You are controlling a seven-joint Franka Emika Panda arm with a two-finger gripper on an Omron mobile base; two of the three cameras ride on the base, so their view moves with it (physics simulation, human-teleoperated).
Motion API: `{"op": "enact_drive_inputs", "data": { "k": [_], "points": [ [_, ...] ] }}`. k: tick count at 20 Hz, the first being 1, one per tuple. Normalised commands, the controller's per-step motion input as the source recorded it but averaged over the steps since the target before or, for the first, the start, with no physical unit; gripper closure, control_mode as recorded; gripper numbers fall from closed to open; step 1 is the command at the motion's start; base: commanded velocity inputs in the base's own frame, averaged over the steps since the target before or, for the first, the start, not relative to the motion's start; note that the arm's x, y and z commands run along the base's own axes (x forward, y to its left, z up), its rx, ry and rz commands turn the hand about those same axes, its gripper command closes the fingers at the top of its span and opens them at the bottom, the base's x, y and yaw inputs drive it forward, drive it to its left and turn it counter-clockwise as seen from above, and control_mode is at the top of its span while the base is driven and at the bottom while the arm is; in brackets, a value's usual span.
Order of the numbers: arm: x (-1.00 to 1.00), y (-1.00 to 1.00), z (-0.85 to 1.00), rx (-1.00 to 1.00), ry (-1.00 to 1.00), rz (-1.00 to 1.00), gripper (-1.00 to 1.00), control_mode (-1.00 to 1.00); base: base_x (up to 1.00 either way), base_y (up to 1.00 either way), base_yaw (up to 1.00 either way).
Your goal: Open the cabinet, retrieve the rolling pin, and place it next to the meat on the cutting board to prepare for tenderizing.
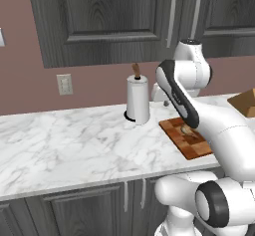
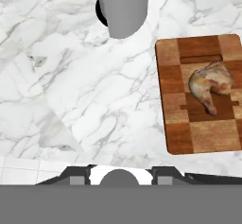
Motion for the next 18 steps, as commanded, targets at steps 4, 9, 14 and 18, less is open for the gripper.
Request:
{"op": "enact_drive_inputs", "data": {
  "k": [4, 9, 14, 18],
  "points": [
    [0.0, -0.04, 0.0, 0.0, 0.0, 0.0, -1.0, -1.0, 0.0, 0.0, 0.0],
    [-0.03, -0.29, 0.12, 0.02, -0.03, 0.0, -1.0, -1.0, 0.0, 0.0, 0.0],
    [-0.2, -0.47, 0.37, 0.0, -0.16, -0.03, -1.0, -1.0, 0.0, 0.0, 0.0],
    [-0.39, -0.28, 0.57, 0.0, -0.32, -0.06, -1.0, -1.0, 0.0, 0.0, 0.0]
  ]
}}
